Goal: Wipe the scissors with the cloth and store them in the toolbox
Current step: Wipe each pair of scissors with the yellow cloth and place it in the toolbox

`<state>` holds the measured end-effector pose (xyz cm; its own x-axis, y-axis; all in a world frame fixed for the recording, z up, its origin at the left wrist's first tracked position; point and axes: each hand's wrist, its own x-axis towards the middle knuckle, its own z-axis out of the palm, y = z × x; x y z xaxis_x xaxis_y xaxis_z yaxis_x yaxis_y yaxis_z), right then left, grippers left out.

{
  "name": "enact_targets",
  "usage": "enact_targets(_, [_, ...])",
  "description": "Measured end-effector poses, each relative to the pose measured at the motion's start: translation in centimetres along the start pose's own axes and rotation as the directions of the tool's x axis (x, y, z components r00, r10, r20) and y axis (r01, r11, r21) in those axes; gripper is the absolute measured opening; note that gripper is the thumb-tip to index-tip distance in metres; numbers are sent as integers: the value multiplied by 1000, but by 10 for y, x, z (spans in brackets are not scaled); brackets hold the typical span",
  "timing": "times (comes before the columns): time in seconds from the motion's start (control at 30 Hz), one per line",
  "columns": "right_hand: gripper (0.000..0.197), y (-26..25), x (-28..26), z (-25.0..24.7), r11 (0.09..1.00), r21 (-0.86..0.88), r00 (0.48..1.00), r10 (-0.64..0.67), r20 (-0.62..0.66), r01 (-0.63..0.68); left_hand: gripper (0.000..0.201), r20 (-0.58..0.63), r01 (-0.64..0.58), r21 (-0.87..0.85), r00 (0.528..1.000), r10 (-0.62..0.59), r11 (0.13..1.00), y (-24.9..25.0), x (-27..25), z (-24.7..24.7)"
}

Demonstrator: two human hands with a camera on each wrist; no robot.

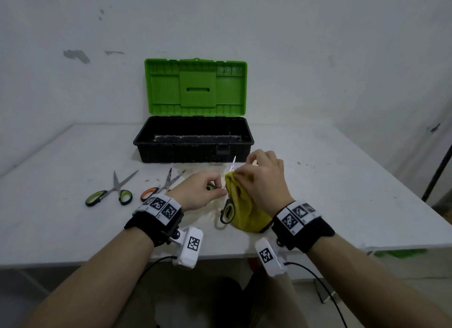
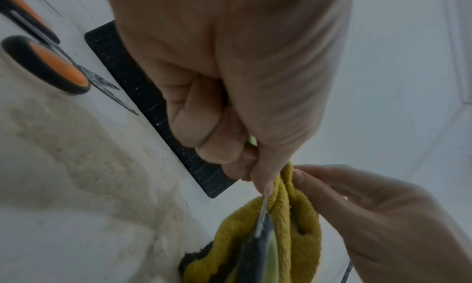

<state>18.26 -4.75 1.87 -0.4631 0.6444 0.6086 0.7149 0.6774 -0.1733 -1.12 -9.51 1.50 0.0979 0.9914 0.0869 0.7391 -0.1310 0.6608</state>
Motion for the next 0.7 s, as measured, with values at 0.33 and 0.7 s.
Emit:
enact_targets(0.33, [19,2,-22,20,997,27,997,-71,-29,72,28,3,-57,9,998,57,998,-1,4,-1])
enact_targets(0.7, [22,-8,-7,-9,967,246,976,-117,186,69,19,150,28,84,988,-41,996,0,1,-3])
